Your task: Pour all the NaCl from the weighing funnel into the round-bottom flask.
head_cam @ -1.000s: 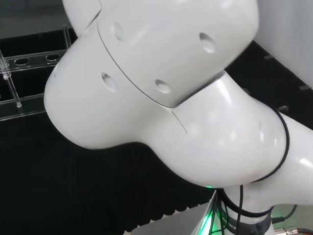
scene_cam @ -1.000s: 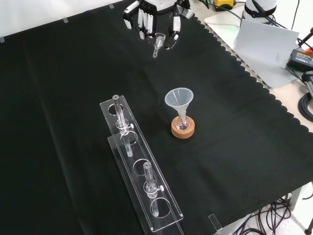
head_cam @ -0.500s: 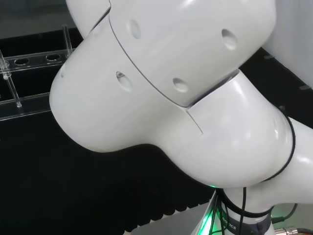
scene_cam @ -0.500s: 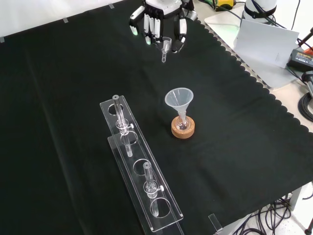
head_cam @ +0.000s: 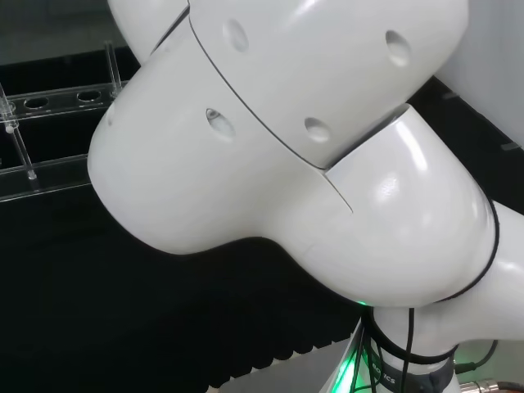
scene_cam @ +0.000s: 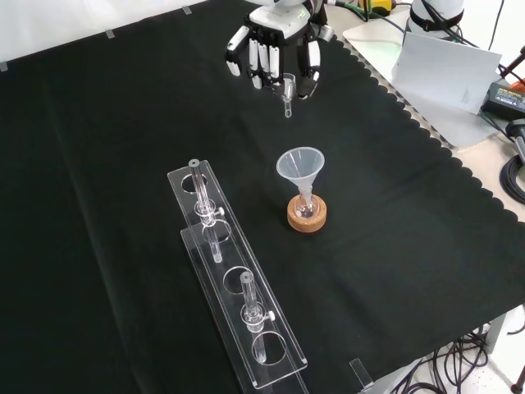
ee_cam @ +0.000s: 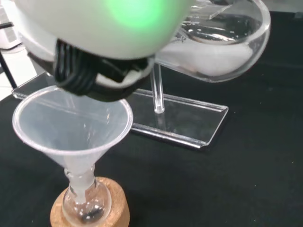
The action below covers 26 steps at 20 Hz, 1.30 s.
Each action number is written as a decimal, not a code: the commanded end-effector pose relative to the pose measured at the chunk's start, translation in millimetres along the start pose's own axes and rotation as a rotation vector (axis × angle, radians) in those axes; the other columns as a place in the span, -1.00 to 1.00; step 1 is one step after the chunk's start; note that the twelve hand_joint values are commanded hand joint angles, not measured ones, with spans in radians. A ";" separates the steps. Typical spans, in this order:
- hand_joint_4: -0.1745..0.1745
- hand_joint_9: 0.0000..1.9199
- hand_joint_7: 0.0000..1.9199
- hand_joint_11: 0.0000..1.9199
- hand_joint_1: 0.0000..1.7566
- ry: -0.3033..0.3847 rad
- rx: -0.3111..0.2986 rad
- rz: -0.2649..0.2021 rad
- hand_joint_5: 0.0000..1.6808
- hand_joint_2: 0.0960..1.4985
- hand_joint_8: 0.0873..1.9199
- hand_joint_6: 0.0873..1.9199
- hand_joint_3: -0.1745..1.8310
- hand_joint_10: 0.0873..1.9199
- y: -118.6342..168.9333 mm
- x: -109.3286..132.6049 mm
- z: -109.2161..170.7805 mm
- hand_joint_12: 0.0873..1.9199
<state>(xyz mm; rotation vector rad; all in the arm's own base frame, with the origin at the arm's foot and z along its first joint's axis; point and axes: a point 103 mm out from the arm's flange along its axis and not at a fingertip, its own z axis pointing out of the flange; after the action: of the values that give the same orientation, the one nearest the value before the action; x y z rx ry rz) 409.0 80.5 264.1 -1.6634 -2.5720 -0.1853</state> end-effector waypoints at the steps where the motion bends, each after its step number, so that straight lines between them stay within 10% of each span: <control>1: 1.00 0.40 0.84 -0.75 0.33 -0.020 0.035 -0.038 0.89 -0.30 -1.00 -1.00 -0.19 -0.89 2.4 -0.9 12.4 0.50; 26: 1.00 0.40 0.84 -0.74 0.33 -0.037 0.073 -0.154 0.89 -0.29 -1.00 -1.00 -0.20 -0.89 16.5 14.7 21.0 0.50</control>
<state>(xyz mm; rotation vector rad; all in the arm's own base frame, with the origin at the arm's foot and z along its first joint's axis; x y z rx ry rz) 415.3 104.5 246.4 -1.4635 -2.6969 -0.0761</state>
